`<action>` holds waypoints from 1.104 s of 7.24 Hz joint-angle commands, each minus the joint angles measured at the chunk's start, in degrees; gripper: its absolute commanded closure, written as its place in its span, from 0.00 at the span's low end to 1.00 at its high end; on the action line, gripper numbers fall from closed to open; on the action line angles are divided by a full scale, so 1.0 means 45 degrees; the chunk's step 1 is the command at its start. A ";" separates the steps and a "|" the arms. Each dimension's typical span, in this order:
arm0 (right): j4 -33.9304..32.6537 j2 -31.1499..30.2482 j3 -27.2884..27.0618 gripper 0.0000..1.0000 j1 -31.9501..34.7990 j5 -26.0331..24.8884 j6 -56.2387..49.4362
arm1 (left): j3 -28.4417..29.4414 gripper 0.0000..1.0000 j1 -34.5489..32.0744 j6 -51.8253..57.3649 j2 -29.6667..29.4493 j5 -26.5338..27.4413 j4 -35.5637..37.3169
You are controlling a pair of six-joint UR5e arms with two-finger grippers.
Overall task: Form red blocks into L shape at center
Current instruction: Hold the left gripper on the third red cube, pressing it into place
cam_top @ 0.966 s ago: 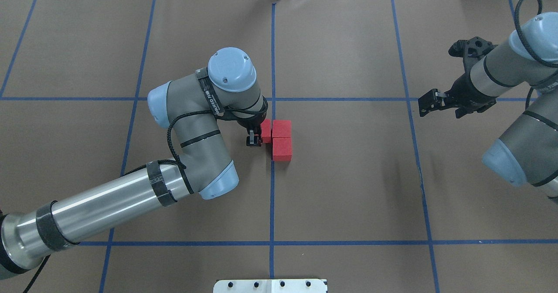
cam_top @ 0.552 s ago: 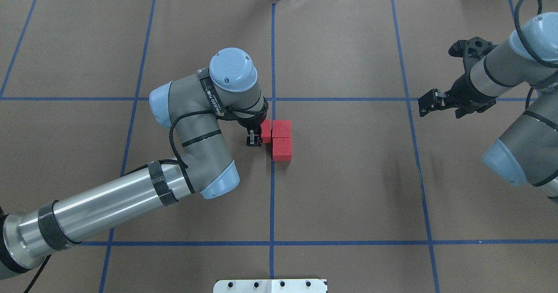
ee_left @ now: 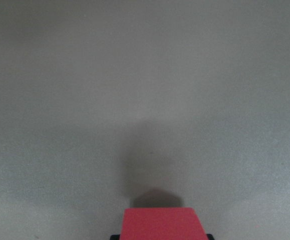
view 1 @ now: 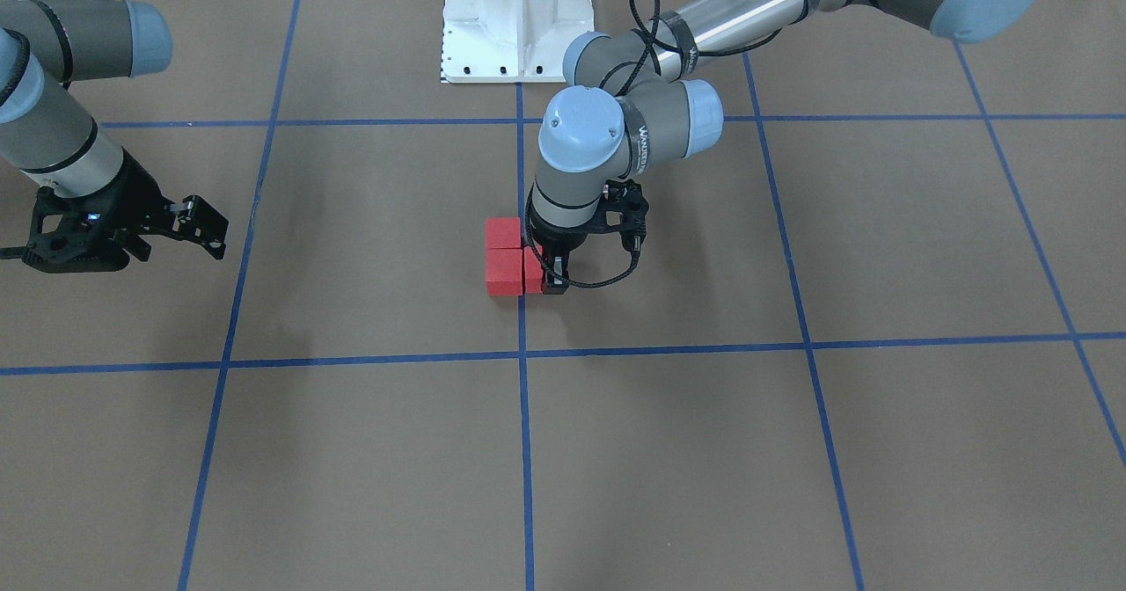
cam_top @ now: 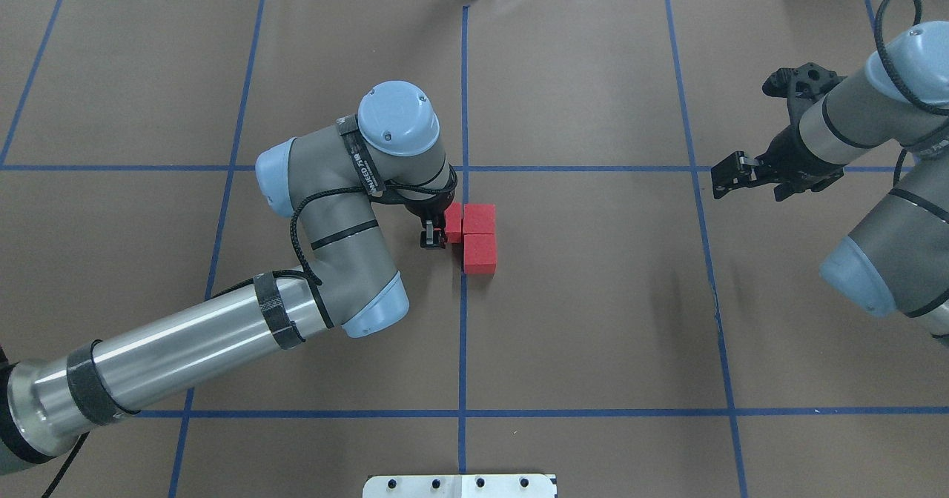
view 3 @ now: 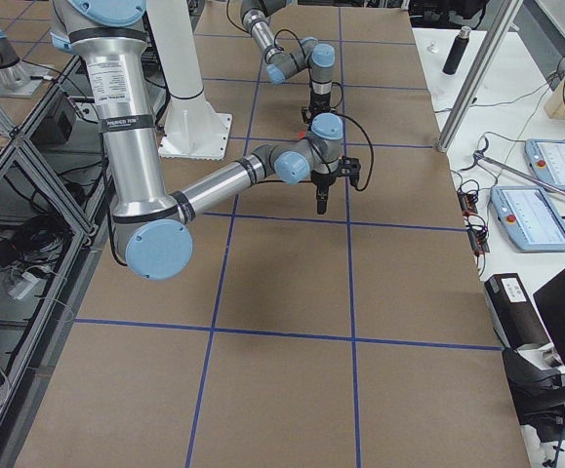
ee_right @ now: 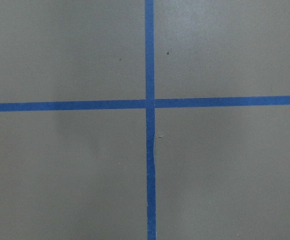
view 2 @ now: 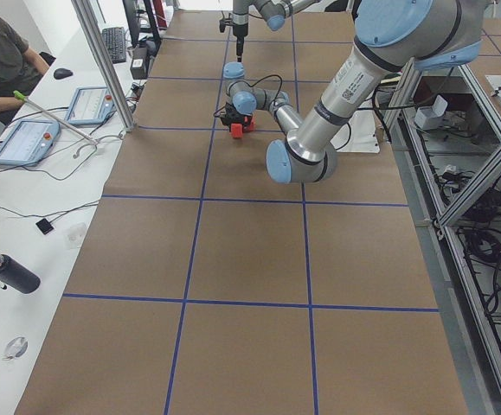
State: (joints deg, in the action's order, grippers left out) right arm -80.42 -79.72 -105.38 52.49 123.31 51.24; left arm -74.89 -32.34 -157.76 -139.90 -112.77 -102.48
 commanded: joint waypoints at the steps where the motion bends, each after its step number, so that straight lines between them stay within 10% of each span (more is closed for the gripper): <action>1: 0.0000 0.0000 0.0000 0.00 -0.0003 0.0000 0.0000 | 0.0002 1.00 0.0000 0.0000 -0.0004 0.0002 -0.0039; 5: 0.0000 0.0000 0.0000 0.00 0.0016 0.0000 0.0000 | 0.0177 0.96 0.0000 -0.0039 -0.0043 0.0002 -0.0351; 6: 0.0000 0.0019 -0.0019 0.00 0.0016 0.0000 0.0000 | 0.0177 0.64 0.0019 -0.0039 -0.0043 -0.0017 -0.0351; 7: 0.0000 0.0000 -0.0039 0.00 0.0016 0.0000 0.0000 | 0.0158 0.01 0.0019 -0.0039 -0.0043 -0.0017 -0.0371; 8: 0.0000 0.0000 -0.0058 0.00 0.0016 0.0000 0.0000 | 0.0158 0.00 0.0019 -0.0039 -0.0063 -0.0017 -0.0352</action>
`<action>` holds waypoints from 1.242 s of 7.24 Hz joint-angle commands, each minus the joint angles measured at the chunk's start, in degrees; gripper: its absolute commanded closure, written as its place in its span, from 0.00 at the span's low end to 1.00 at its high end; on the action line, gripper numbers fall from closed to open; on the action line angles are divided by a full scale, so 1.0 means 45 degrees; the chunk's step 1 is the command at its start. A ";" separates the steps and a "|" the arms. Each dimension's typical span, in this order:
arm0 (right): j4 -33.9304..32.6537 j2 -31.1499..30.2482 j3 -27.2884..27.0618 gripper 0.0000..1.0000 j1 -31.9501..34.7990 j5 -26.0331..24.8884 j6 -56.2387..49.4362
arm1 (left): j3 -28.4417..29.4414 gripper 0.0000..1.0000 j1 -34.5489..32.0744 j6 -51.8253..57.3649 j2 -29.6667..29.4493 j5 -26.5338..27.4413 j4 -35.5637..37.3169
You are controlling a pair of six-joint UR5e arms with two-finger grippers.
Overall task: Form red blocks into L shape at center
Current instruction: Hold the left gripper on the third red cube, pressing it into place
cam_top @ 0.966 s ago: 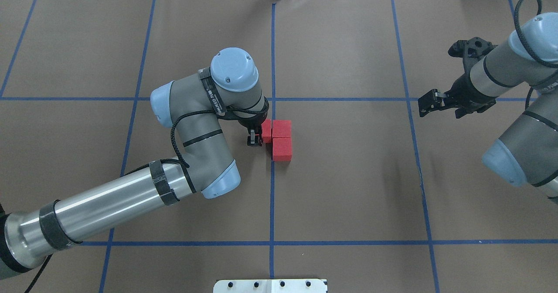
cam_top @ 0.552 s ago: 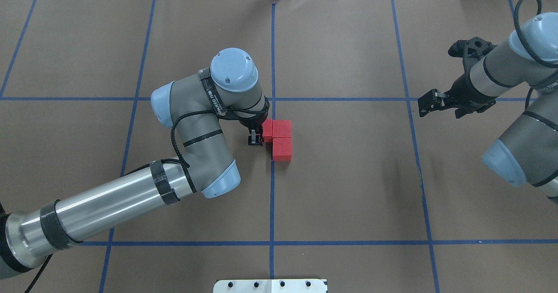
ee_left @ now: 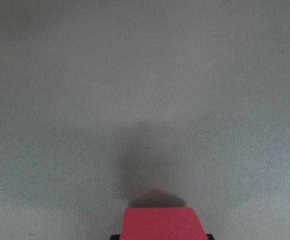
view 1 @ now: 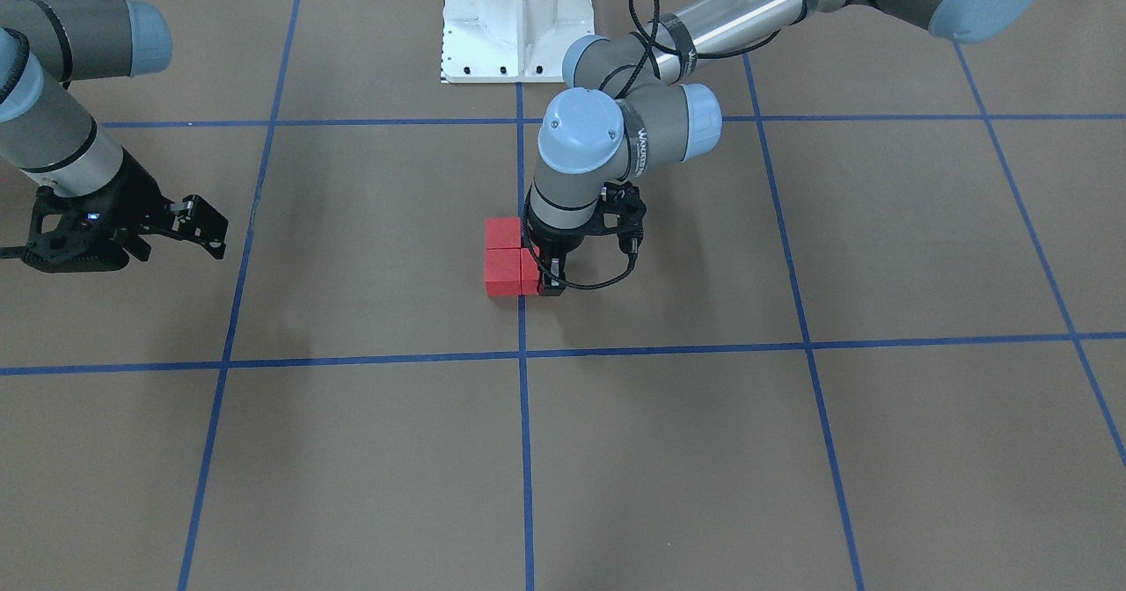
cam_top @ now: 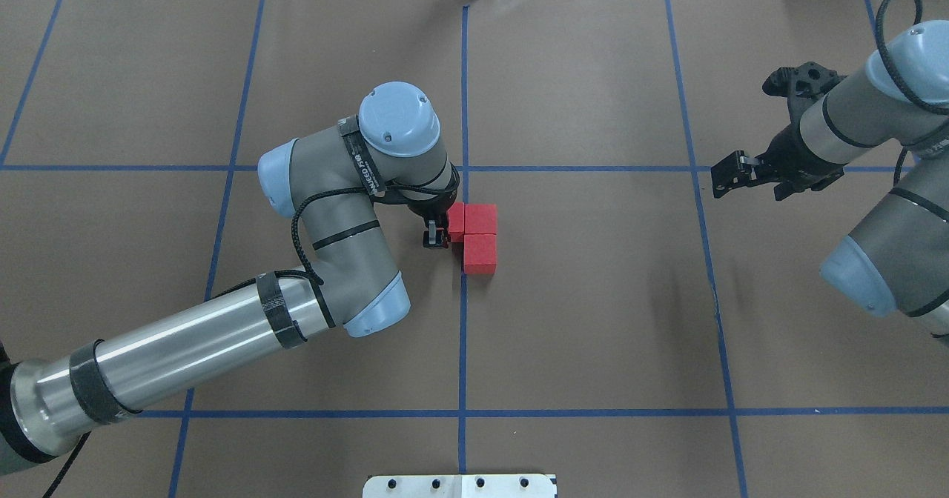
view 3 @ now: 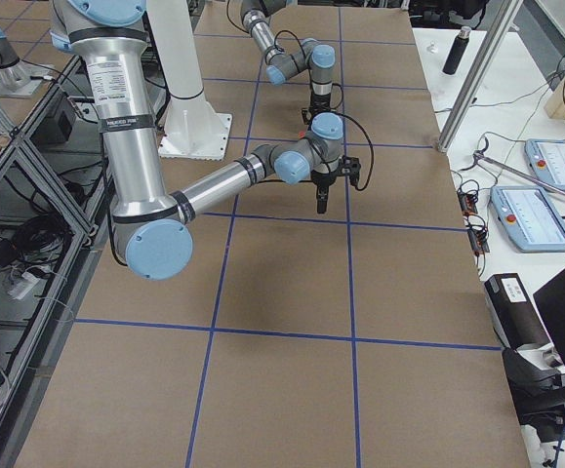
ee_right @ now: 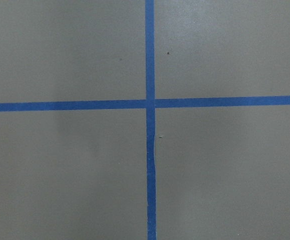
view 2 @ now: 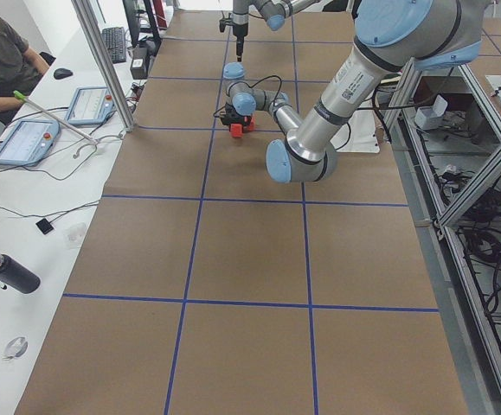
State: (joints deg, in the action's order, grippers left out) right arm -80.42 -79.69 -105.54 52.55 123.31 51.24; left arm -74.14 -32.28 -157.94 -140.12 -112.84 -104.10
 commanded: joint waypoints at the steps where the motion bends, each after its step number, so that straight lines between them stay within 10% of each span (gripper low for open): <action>1: 0.0000 -0.0005 -0.0024 0.00 0.0001 0.0000 0.0000 | -0.0008 0.00 0.0004 -0.0019 -0.0015 -0.0003 0.0008; 9: 0.0000 0.0015 0.0015 0.00 0.0001 0.0000 0.0000 | -0.0398 0.00 -0.0171 0.0138 0.0335 -0.0489 -0.0187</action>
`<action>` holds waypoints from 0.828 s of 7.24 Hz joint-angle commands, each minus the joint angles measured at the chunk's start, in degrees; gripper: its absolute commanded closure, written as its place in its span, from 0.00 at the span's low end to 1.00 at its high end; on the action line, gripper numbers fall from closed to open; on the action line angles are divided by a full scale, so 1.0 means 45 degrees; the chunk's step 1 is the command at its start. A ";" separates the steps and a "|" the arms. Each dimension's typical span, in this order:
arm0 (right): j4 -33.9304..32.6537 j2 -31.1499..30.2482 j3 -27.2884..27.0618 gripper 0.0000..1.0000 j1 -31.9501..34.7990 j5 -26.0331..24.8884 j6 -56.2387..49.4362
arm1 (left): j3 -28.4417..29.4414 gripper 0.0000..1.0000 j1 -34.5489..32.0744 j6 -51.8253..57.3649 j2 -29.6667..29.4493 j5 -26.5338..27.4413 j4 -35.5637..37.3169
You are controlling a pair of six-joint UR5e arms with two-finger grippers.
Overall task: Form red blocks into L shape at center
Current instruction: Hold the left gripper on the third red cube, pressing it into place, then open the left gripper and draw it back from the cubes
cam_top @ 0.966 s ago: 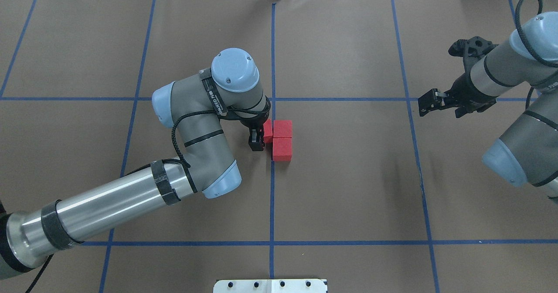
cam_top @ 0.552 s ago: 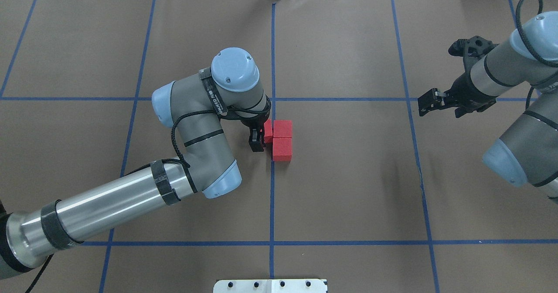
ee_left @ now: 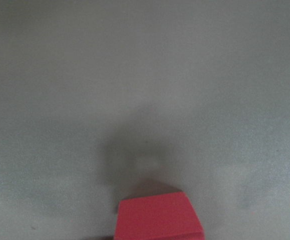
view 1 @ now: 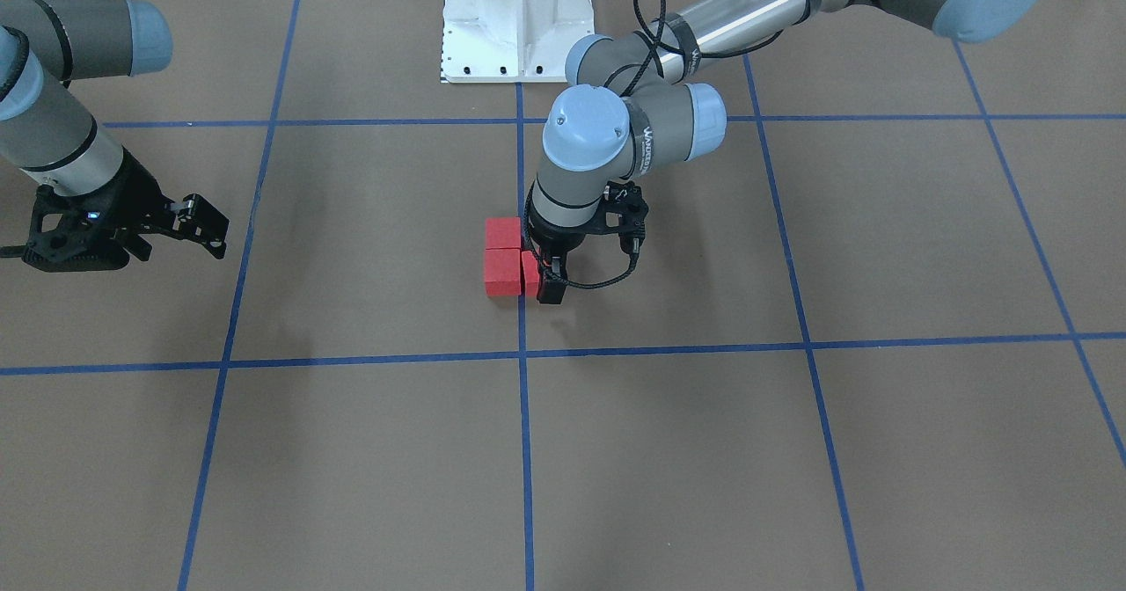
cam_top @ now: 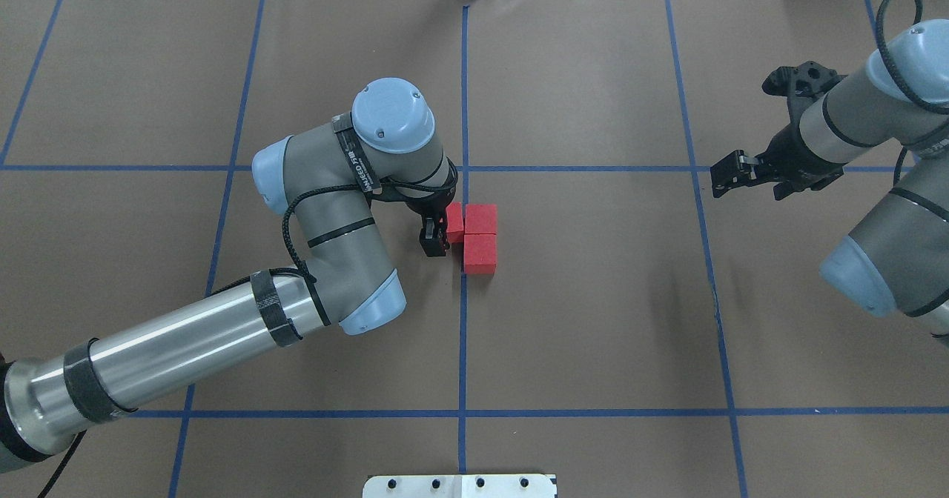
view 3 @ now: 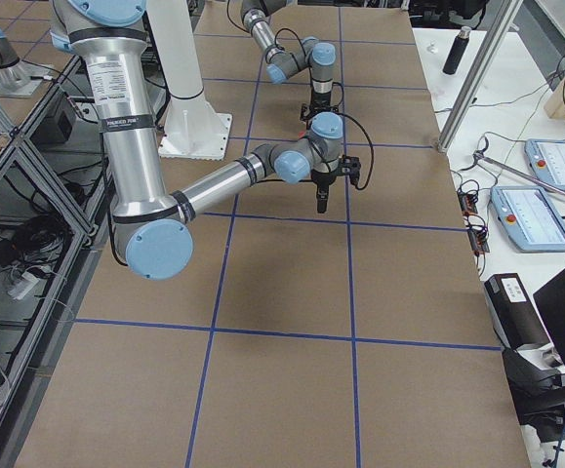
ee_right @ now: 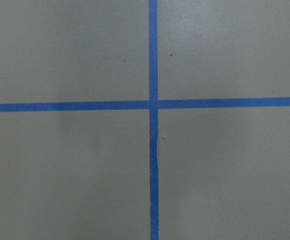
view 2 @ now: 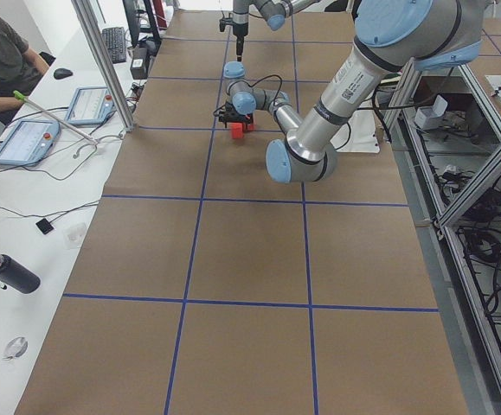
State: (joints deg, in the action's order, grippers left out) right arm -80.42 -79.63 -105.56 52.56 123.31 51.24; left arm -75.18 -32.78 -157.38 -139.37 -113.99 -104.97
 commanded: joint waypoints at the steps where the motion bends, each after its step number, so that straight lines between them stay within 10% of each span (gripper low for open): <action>1: 0.0000 0.0001 0.0020 0.00 -0.0019 0.0000 0.0000 | -0.0419 0.00 -0.0059 0.0012 0.0480 -0.0332 0.0044; 6: 0.0000 0.0020 0.0020 0.00 -0.0019 0.0000 0.0000 | -0.1281 0.00 0.0097 0.0637 0.1459 -0.0450 0.0084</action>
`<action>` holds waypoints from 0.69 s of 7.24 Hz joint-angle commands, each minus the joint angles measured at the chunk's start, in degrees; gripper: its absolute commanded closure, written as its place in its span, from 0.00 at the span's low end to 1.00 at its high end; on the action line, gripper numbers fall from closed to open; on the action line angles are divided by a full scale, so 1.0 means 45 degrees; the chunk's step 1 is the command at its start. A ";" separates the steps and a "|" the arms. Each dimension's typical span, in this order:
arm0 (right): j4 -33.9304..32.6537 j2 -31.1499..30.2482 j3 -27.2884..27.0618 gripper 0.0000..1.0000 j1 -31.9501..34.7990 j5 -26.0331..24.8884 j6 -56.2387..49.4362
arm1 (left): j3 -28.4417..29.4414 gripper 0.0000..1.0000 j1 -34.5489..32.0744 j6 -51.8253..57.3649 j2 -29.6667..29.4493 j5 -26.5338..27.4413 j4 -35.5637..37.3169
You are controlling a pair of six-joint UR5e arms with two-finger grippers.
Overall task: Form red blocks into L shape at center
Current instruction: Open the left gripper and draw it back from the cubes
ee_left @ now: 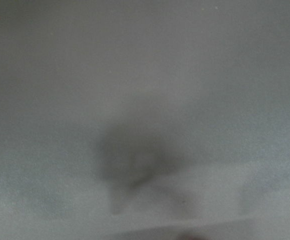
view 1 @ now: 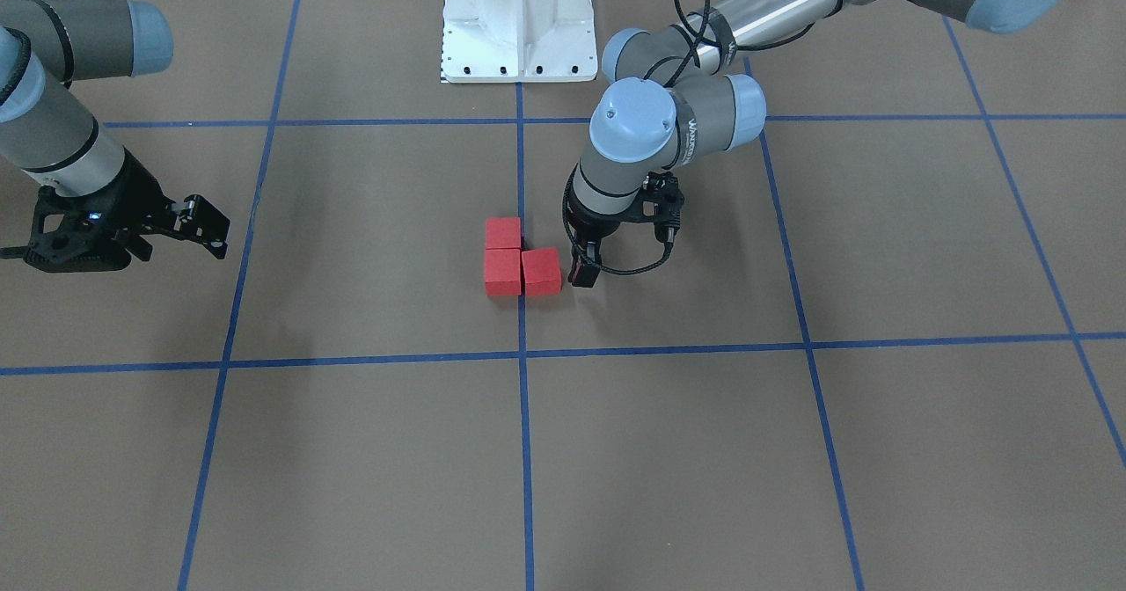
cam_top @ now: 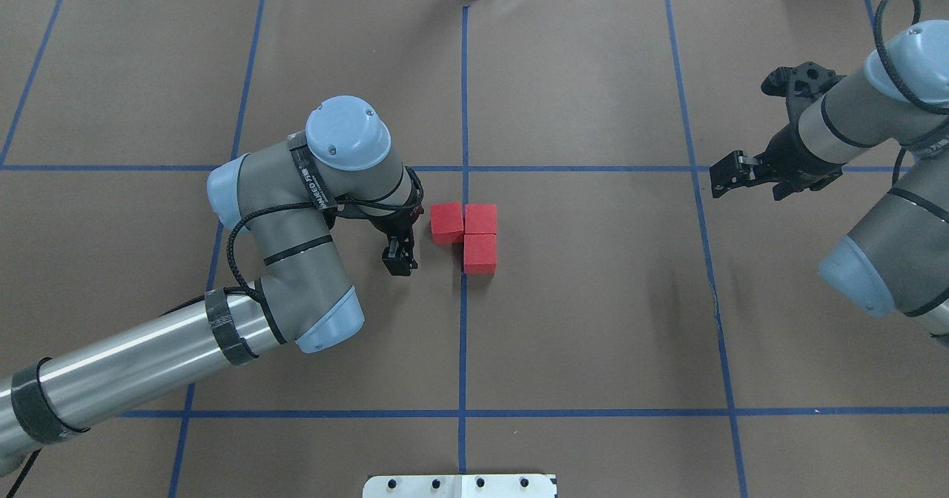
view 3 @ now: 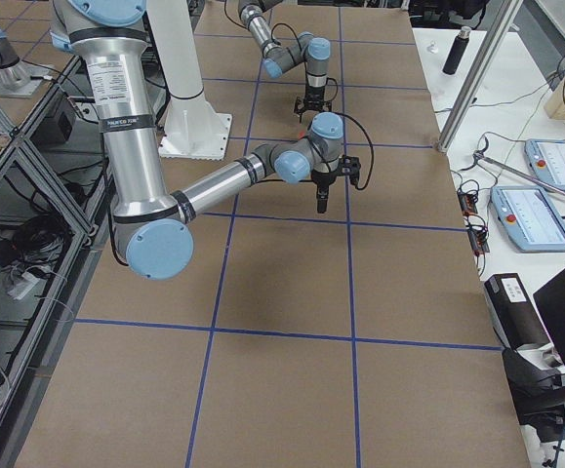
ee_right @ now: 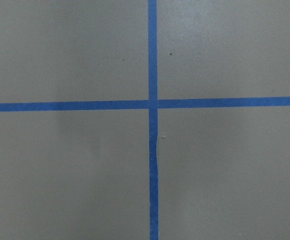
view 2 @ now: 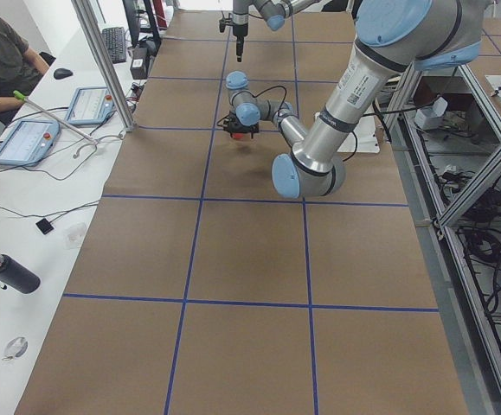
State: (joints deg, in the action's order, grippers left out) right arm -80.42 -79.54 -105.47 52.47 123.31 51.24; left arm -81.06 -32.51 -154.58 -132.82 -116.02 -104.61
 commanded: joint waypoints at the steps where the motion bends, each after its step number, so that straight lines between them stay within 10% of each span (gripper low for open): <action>1: 0.0000 0.0000 0.0019 0.00 0.0000 0.0000 0.0000 | 0.0024 0.00 0.0057 0.0016 0.0005 -0.0018 0.0004; 5: 0.0000 0.0000 0.0000 0.00 0.0000 0.0000 0.0000 | 0.0102 0.00 0.0135 -0.0004 -0.0248 -0.0038 -0.0016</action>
State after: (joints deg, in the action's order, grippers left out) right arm -80.42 -79.54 -105.44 52.47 123.31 51.24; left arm -80.80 -31.97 -154.57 -133.54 -116.24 -104.67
